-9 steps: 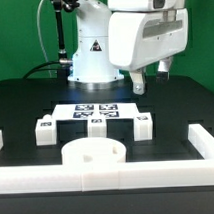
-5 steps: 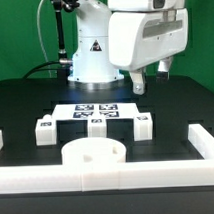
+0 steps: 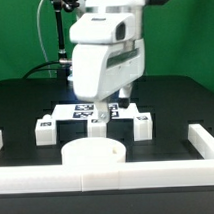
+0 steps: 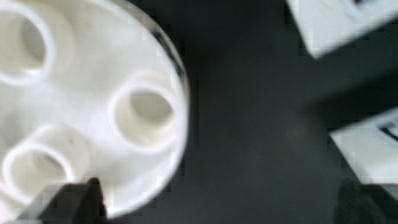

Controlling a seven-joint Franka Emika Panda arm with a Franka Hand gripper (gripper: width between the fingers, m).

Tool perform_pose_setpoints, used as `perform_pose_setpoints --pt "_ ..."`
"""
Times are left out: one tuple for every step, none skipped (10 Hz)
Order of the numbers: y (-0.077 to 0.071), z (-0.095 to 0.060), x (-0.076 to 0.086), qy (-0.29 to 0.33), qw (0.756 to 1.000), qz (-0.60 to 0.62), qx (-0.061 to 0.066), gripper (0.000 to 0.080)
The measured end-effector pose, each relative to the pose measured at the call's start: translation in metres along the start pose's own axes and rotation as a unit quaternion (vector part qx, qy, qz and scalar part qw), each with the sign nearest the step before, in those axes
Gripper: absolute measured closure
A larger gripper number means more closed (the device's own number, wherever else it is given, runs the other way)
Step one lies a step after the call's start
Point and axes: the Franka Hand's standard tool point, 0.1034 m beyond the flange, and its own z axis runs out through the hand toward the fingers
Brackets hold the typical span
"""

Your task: Assemble stool

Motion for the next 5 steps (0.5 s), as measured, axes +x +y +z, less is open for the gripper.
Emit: perform_pose_setpoints --pt "0.007 0.007 -0.004 0.0 1.0 0.0 0.002 0.015" --pt "0.01 0.011 -0.006 0.0 1.0 0.001 0.003 0.015" --pt "0.01 0.015 -0.007 -0.001 1.0 0.001 0.006 0.015" --pt "0.009 0.018 -0.007 -0.002 1.0 0.002 0.008 0.015" --pt "0.009 0.018 -0.007 -0.002 1.0 0.002 0.008 0.015"
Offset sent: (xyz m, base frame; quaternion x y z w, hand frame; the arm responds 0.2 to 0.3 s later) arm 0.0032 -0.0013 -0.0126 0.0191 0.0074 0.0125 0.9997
